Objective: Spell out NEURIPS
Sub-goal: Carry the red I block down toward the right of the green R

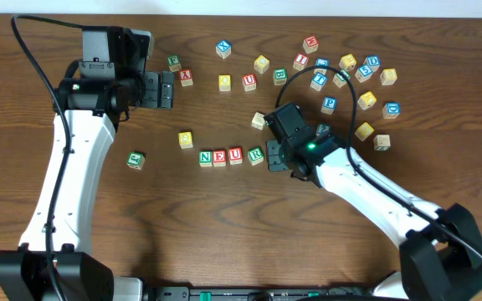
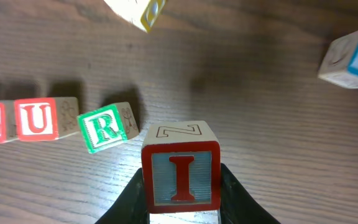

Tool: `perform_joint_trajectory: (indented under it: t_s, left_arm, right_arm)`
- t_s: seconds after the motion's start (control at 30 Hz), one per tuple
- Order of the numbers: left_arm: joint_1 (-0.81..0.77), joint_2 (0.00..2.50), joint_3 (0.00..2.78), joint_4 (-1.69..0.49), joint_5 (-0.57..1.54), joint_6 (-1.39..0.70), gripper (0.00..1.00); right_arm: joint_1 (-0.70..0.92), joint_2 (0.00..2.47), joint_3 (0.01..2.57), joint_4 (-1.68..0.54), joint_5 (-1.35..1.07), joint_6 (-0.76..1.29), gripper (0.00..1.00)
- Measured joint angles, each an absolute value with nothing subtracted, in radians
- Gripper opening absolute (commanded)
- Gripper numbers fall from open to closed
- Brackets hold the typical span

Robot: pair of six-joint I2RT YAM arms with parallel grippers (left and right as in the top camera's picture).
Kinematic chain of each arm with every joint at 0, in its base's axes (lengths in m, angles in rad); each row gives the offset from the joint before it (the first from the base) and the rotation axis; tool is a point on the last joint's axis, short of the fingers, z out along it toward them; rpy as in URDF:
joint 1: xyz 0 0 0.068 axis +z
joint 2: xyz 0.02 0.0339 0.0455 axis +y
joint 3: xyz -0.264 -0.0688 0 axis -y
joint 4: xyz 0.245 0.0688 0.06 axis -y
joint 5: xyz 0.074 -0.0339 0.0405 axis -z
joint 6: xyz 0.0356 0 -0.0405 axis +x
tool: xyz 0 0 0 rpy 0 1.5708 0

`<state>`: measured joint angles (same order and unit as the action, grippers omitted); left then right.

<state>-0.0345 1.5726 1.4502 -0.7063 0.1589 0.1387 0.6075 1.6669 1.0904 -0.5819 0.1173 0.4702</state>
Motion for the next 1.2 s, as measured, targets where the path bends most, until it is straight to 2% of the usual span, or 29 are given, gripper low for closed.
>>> perform_joint_trajectory:
  t_s: [1.2]
  left_arm:
    - [-0.035,1.573,1.450,-0.706,0.159,0.139,0.98]
  right_arm:
    - [0.607,1.777,1.087,-0.522,0.067,0.410,0.23]
